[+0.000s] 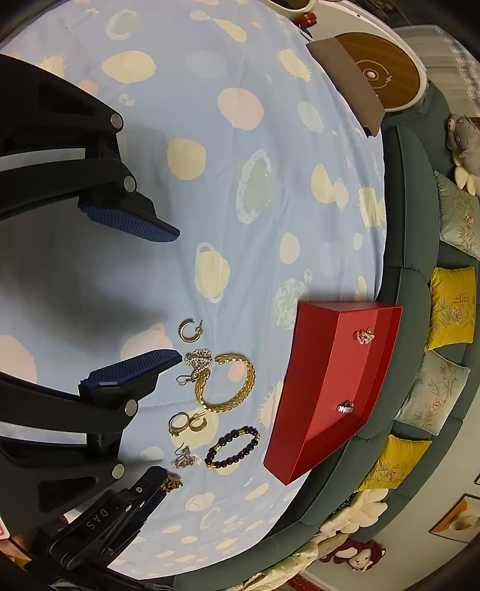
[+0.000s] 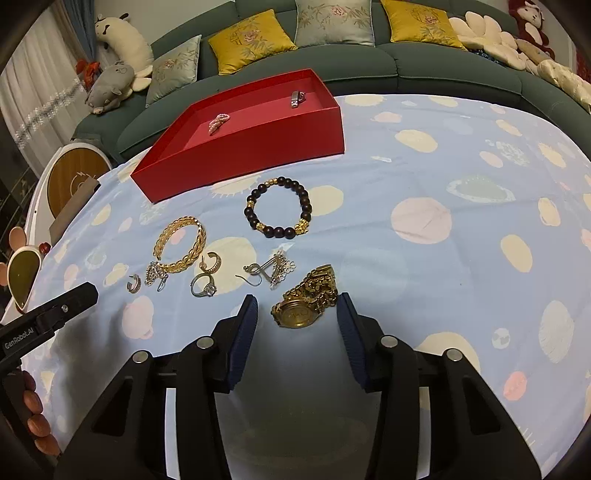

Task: Organize jewelry
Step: 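Move both grippers back toward the remaining jewelry, then grasp the gold watch with the right gripper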

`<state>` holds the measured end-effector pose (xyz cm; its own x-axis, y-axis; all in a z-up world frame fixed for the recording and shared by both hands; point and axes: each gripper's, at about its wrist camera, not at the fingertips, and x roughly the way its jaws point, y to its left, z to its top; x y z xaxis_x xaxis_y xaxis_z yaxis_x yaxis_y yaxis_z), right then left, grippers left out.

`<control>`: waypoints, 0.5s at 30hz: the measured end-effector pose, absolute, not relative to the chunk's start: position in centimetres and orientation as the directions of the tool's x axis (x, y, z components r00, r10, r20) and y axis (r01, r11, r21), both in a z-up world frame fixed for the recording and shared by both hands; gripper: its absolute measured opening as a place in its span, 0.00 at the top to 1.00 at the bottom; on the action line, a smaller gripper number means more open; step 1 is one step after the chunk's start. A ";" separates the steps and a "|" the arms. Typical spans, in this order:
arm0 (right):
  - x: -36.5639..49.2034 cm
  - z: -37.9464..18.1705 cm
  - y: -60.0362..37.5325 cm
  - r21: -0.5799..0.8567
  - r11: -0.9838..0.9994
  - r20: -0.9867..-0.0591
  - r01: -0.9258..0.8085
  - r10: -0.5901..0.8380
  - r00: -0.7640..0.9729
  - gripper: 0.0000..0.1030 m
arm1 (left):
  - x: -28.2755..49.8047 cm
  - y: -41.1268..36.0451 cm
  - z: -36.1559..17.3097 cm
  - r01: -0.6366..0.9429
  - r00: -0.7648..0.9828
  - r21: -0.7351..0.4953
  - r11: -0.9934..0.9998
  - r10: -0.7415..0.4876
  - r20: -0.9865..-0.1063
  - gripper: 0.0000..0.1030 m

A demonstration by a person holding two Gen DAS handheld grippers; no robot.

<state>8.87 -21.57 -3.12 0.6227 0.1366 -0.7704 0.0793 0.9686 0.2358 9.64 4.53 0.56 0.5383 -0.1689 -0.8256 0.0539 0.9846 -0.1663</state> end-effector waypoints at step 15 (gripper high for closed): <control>8.5 -3.0 -22.3 0.215 0.974 -0.774 0.065 0.129 0.620 0.74 | 9.8 4.3 0.4 0.058 0.532 -0.177 0.983 -0.180 -0.828 0.43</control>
